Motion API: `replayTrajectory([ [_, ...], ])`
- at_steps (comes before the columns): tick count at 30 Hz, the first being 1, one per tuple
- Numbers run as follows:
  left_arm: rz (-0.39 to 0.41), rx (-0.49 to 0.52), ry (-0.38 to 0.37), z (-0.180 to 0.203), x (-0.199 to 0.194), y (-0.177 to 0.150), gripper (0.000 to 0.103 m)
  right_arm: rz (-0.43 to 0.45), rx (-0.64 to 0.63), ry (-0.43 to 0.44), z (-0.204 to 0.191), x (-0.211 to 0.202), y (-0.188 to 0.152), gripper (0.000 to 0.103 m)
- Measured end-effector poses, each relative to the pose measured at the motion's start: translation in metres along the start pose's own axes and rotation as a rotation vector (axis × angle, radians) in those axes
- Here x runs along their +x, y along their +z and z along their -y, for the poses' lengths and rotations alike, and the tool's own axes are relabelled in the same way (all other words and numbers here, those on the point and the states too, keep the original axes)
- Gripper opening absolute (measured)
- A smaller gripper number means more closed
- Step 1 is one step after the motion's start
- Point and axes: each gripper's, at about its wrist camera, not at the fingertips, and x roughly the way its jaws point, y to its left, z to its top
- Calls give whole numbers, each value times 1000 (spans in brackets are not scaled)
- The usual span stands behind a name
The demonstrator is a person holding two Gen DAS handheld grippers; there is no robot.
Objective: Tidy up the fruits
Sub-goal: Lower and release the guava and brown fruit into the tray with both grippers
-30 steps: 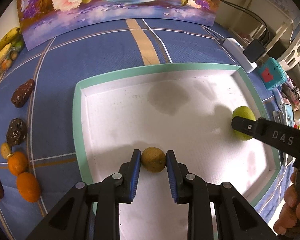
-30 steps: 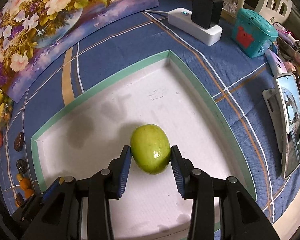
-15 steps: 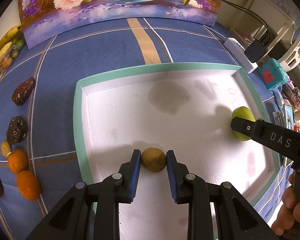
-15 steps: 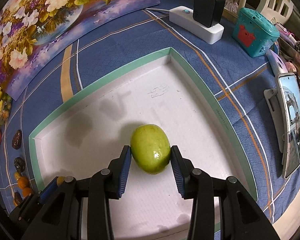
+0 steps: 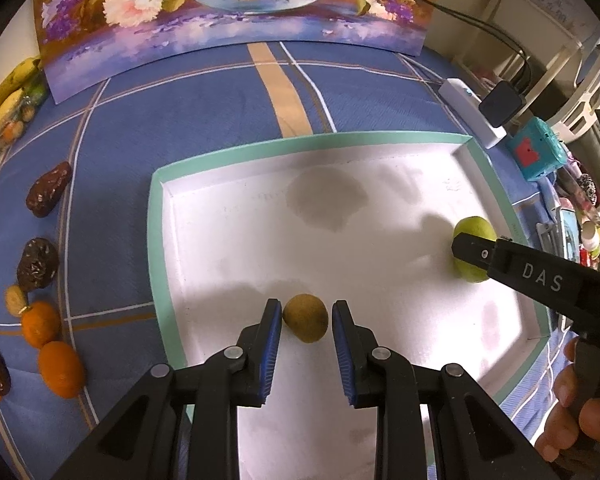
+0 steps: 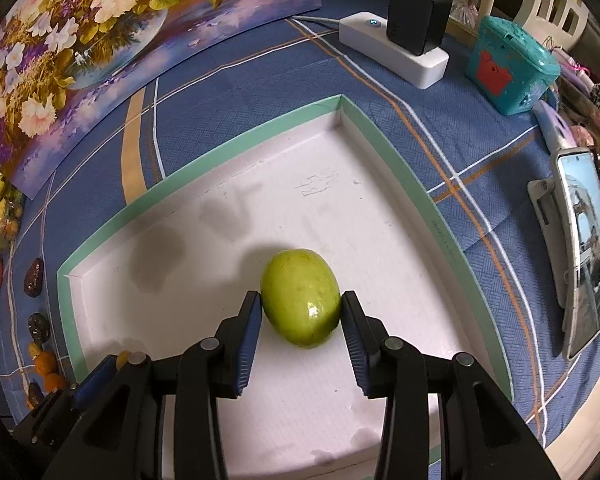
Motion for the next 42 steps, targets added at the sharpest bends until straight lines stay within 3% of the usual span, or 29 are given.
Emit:
replayTrajectory([
  [14,69,2,-38,2,-41,3,29,108,-11,12,1,-45,6,42],
  [23,75,-46,-15,-10,-46,6,30,127,-23,12,-2,-55,5,42],
  [25,81,-76,8,-17,-47,7,49,125,-26,12,-3,-54,5,42],
  [26,83,-89,22,-20,-47,7,73,124,-25,12,-3,-54,5,42],
  [27,88,-102,44,-24,-48,7,80,122,-24,12,-3,-54,5,43],
  [29,96,-119,76,-30,-49,7,80,117,-23,12,-2,-52,4,57],
  [33,102,-182,131,-49,-50,8,87,117,-34,23,-4,-50,5,59],
  [35,107,-215,153,-59,-51,8,93,131,-46,22,-7,-50,4,79],
  [36,109,-236,163,-65,-51,7,99,140,-51,20,-8,-51,4,83],
  [38,118,-272,184,-75,-52,7,103,156,-62,26,-10,-52,3,84],
  [42,145,-313,216,-91,-57,6,103,188,-79,49,-14,-52,3,97],
])
